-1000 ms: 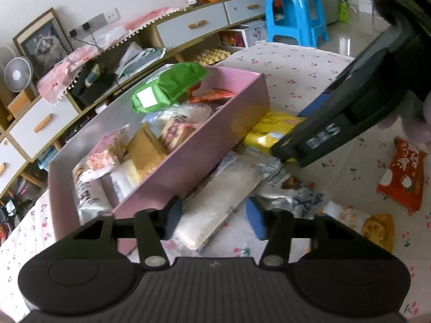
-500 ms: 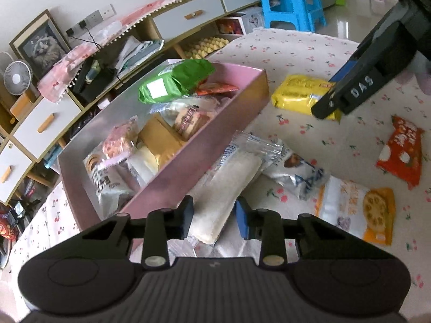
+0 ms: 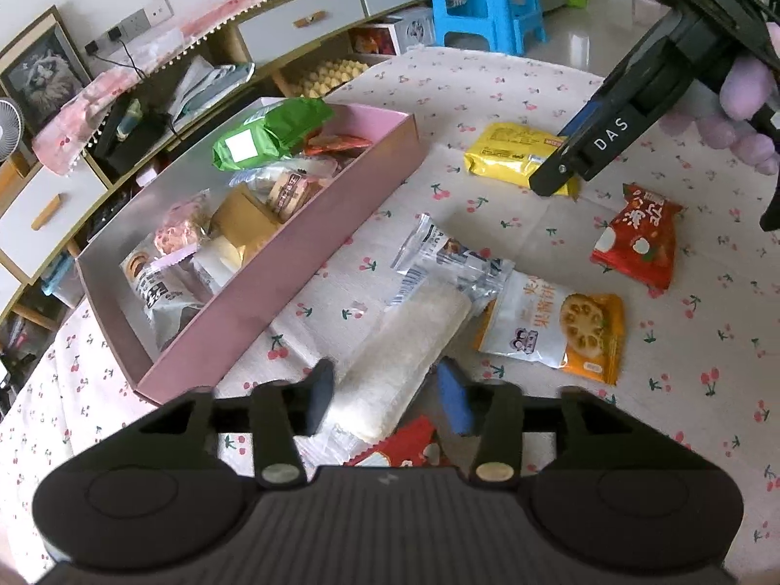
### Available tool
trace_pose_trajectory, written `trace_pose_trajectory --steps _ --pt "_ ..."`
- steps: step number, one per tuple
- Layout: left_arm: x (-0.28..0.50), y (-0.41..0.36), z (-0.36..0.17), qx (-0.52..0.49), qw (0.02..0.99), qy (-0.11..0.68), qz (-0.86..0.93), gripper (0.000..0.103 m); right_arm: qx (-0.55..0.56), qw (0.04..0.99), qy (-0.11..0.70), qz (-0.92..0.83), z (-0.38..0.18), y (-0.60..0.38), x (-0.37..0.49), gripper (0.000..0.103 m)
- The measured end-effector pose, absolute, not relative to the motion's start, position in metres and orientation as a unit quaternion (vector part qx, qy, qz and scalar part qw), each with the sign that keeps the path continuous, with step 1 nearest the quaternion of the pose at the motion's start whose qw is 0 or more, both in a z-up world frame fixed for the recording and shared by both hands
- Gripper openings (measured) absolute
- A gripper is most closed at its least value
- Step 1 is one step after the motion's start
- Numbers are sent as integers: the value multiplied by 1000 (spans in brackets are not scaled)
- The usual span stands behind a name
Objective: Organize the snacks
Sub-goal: 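Grasp the yellow packet with the right tool while the left tool grasps the white rice-cake packet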
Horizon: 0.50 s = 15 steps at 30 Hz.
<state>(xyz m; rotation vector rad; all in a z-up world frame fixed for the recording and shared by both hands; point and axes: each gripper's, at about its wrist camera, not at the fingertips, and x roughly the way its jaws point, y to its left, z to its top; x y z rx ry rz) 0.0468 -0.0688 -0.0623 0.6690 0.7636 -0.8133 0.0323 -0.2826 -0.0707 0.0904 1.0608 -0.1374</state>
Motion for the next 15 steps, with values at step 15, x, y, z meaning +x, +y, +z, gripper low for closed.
trace_pose_trajectory --steps 15 --pt "67 -89 -68 275 793 399 -368 48 57 858 506 -67 -73 -284 40 60"
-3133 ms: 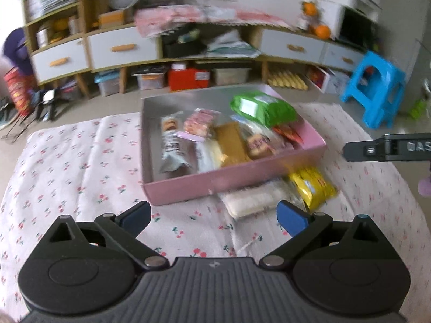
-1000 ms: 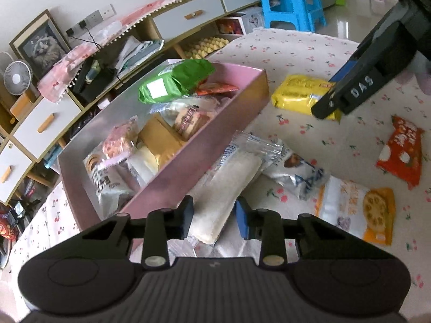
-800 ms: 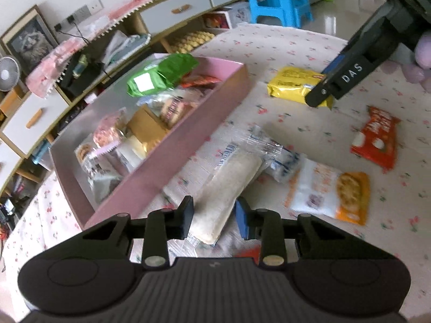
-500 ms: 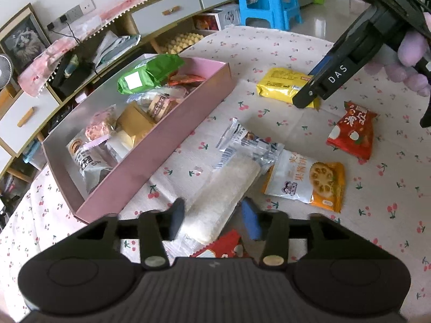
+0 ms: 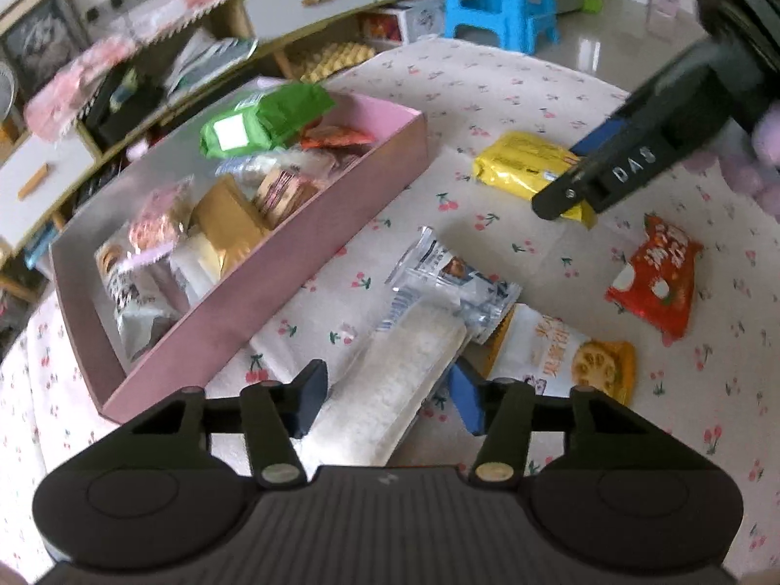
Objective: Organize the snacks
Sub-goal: 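Grasp the yellow packet with the right tool while the left tool grasps the white rice-cake packet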
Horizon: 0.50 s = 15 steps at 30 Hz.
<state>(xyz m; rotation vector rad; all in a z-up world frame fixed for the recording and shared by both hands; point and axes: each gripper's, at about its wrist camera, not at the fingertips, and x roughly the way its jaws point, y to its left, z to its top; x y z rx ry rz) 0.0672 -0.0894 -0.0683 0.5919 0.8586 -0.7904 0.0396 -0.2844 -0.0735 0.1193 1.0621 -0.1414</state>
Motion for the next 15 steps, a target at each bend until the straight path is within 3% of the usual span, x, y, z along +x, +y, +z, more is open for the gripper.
trace_pose_trajectory --steps 4,15 --pt "73 -88 -66 257 807 415 -333 38 61 859 503 -71 -73 -286 42 51" --pt "83 -75 -53 174 825 448 -297 31 111 855 502 -69 -61 -290 44 51"
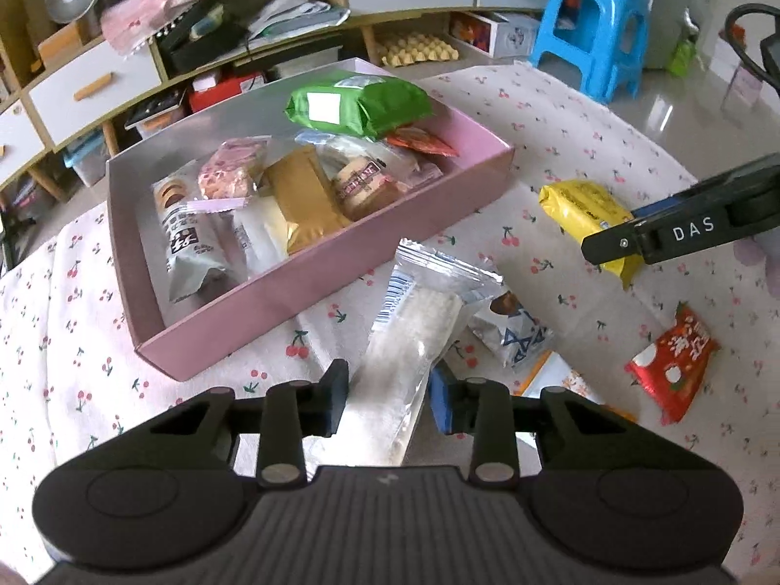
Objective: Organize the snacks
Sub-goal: 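Grasp the yellow packet with the right tool while the left tool grasps the white rice-cake packet, then carry both packets into the pink box and open both tools to release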
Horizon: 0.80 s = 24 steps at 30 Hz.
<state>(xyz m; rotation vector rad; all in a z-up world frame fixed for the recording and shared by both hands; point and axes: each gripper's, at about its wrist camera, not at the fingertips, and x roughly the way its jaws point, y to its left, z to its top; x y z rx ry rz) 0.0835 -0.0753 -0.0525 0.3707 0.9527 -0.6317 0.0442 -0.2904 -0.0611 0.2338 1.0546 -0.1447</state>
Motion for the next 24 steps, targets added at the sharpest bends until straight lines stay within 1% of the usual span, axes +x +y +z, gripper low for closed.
trace_pose_trajectory --steps 8,16,24 --pt "81 -75 -42 134 822 460 -306 28 171 854 487 -60 -45 -294 43 51" --pt "81 -71 -33 98 829 462 -299 25 196 855 477 -53 -32 -290 39 51" --pt "82 -65 -20 64 842 446 -297 23 216 862 457 -40 -16 -278 41 51"
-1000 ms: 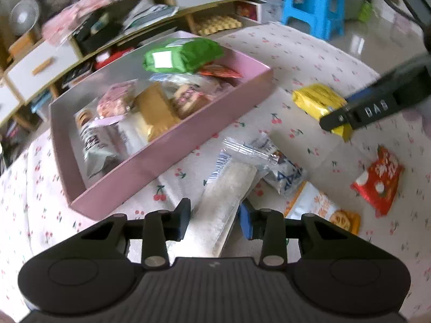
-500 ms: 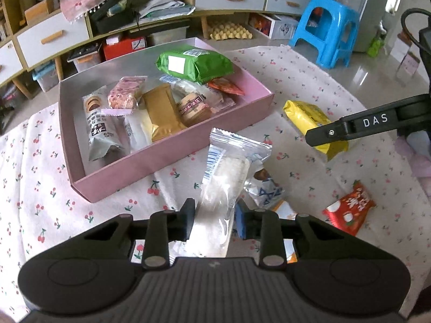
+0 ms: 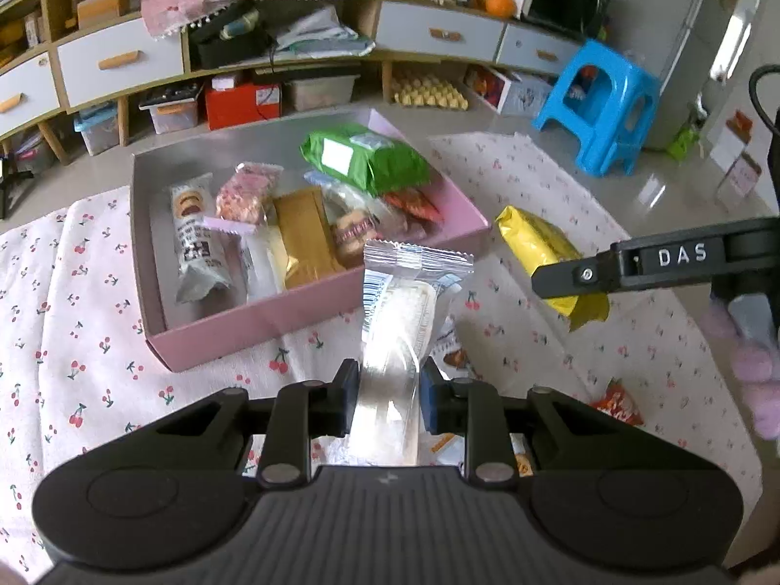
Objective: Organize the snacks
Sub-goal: 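Carry both packets into the pink box and open both tools to release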
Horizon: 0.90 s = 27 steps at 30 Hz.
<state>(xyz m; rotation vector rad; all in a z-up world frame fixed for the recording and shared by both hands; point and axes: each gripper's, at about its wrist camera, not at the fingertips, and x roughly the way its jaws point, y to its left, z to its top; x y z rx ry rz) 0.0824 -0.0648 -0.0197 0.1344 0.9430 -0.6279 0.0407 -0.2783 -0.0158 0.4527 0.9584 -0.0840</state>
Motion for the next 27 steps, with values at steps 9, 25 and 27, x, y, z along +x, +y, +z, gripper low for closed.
trace_pose_trajectory --steps 9,25,27 --pt "99 -43 -4 -6 861 430 -272 23 271 862 425 -41 -6 -266 54 51" --pt "170 -19 -3 -57 889 426 -159 23 320 869 378 -10 -10 -235 121 51" --pt "180 -21 -4 -60 889 428 -150 23 322 868 377 -4 -10 -232 135 51"
